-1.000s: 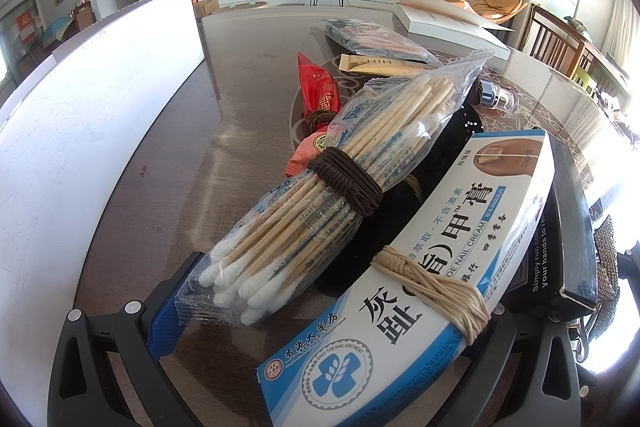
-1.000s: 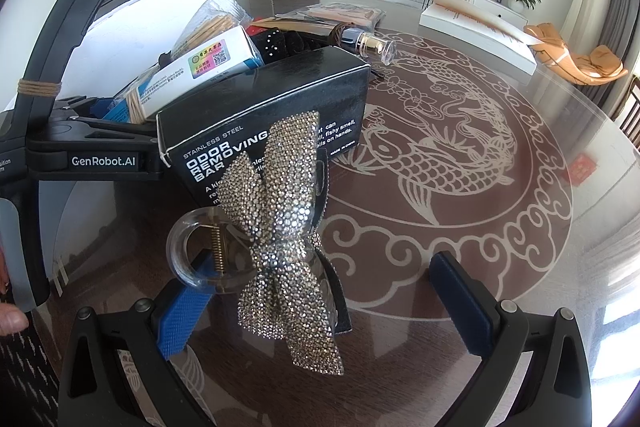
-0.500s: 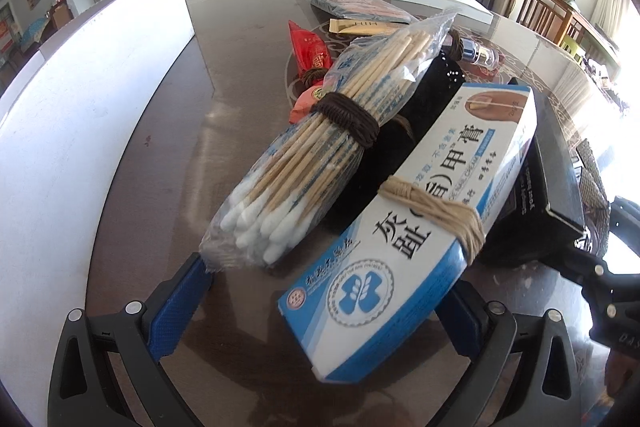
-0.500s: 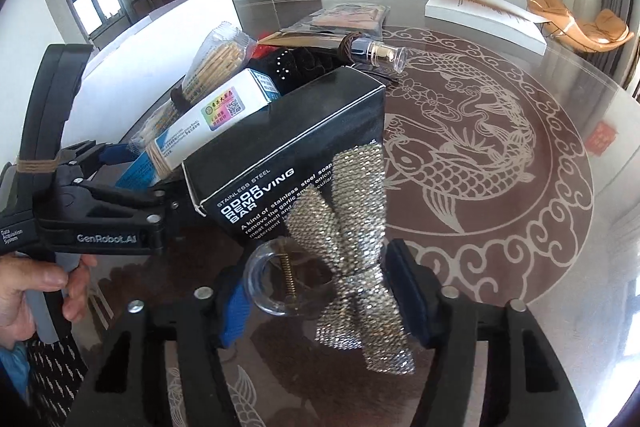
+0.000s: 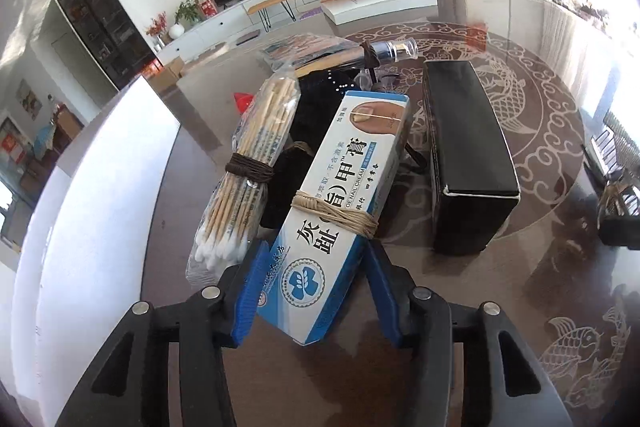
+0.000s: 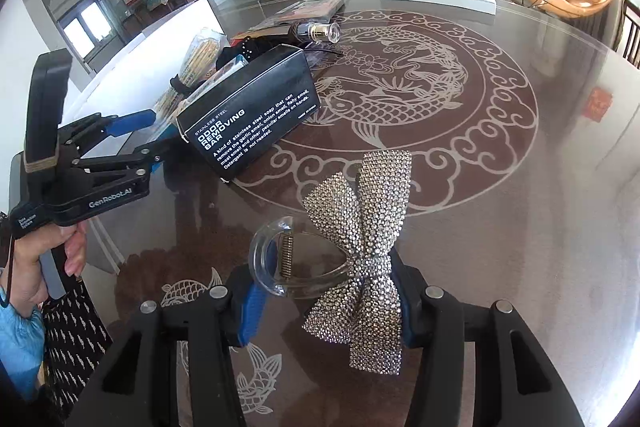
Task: Organize objects
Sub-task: 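Lift and carry the nail cream box and bow clip toward the white cardboard bin, then open both tools to drop the box and bow clip into the bin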
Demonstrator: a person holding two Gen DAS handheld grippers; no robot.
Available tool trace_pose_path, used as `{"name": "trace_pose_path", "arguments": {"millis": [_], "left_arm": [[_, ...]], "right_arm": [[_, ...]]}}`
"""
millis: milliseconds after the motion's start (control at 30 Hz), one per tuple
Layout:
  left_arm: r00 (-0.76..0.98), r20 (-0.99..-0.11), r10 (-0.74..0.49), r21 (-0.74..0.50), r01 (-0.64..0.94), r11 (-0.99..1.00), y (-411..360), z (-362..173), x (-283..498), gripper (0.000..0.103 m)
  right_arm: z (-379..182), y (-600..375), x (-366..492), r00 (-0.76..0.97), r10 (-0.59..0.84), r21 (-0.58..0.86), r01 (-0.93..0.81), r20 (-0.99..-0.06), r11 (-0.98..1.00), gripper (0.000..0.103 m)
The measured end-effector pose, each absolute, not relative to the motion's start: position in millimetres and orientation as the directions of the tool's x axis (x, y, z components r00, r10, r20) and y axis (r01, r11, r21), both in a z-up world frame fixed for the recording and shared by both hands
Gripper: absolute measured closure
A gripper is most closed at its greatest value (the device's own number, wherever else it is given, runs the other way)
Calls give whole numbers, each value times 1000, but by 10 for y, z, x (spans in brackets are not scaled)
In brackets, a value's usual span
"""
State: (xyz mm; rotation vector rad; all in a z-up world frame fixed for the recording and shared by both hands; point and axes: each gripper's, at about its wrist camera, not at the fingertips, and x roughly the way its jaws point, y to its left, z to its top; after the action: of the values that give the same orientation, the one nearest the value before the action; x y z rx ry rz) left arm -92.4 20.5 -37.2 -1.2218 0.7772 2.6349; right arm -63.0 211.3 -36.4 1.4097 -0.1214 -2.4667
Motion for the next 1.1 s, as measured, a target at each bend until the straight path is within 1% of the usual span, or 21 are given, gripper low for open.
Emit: {"name": "trace_pose_path", "arguments": {"millis": [33, 67, 100, 133, 200, 300, 333, 400, 433, 467, 500, 567, 633, 700, 733, 767, 800, 833, 933, 1000, 1100], "left_arm": [[-680, -727, -95, 426, -338, -839, 262, -372, -863, 71], [-686, -723, -82, 420, -342, -840, 265, -334, -822, 84], [-678, -733, -46, 375, -347, -860, 217, -271, -795, 89], [-655, -756, 6, 295, -350, -889, 123, -192, -785, 96], [-609, -788, 89, 155, -337, -929, -78, -85, -726, 96], [-538, -822, 186, 19, -353, -935, -303, -58, -651, 95], [-530, -825, 194, 4, -350, -937, -347, -52, -640, 94], [-527, -829, 185, 11, -346, -938, -366, -44, -707, 77], [-543, -823, 168, 34, -341, -939, -355, -21, -745, 55], [-574, -803, 159, 58, -341, -938, -327, 11, -810, 37], [-596, -785, 168, 67, -352, -934, -303, 33, -853, 32], [-589, -785, 193, 60, -382, -922, -229, 13, -962, 30], [-535, -817, 214, 45, -430, -902, -60, -113, -1161, 30], [-537, -826, 174, 100, -443, -891, 58, -190, -1259, 30], [-541, -824, 165, 114, -444, -889, 85, -196, -1292, 33], [-548, -820, 165, 113, -438, -892, 88, -194, -1310, 56], [-528, -830, 180, 77, -428, -901, 55, -191, -1351, 75], [-501, -837, 220, 13, -419, -908, 1, -187, -1357, 80], [-527, -826, 199, 35, -400, -916, -52, -203, -1166, 82], [-526, -818, 232, -11, -389, -921, -144, -185, -970, 83], [-545, -783, 301, -125, -336, -933, -375, -52, -674, 83]], "right_arm": [[-348, 2127, -612, -475, -296, 218, 213, -829, -952, 51], [-326, 2149, -584, -477, -296, 217, 214, -828, -952, 51], [-293, 2162, -563, -479, -298, 217, 218, -826, -952, 51], [-252, 2179, -541, -484, -301, 216, 223, -822, -950, 51], [-175, 2186, -482, -489, -309, 215, 240, -816, -947, 51], [-111, 2192, -433, -483, -328, 226, 257, -812, -940, 51], [-103, 2193, -410, -480, -334, 232, 259, -811, -938, 51], [-88, 2182, -379, -478, -342, 240, 262, -809, -935, 51], [-79, 2173, -369, -478, -347, 245, 264, -807, -933, 51], [-70, 2157, -357, -479, -351, 248, 267, -805, -931, 51], [-61, 2145, -346, -479, -356, 253, 268, -802, -930, 51], [-38, 2126, -321, -479, -368, 264, 271, -797, -926, 51], [-15, 2124, -287, -483, -372, 268, 271, -793, -924, 51], [0, 2153, -280, -484, -373, 272, 267, -792, -925, 51], [9, 2169, -272, -485, -372, 274, 264, -792, -925, 51], [24, 2190, -265, -487, -370, 273, 260, -791, -926, 51], [38, 2212, -256, -491, -366, 270, 257, -791, -928, 51], [54, 2235, -245, -495, -363, 268, 254, -790, -929, 51], [93, 2297, -214, -501, -359, 265, 250, -788, -931, 51], [117, 2313, -207, -502, -357, 259, 255, -788, -931, 51], [164, 2277, -186, -502, -363, 256, 270, -785, -928, 51]]}}
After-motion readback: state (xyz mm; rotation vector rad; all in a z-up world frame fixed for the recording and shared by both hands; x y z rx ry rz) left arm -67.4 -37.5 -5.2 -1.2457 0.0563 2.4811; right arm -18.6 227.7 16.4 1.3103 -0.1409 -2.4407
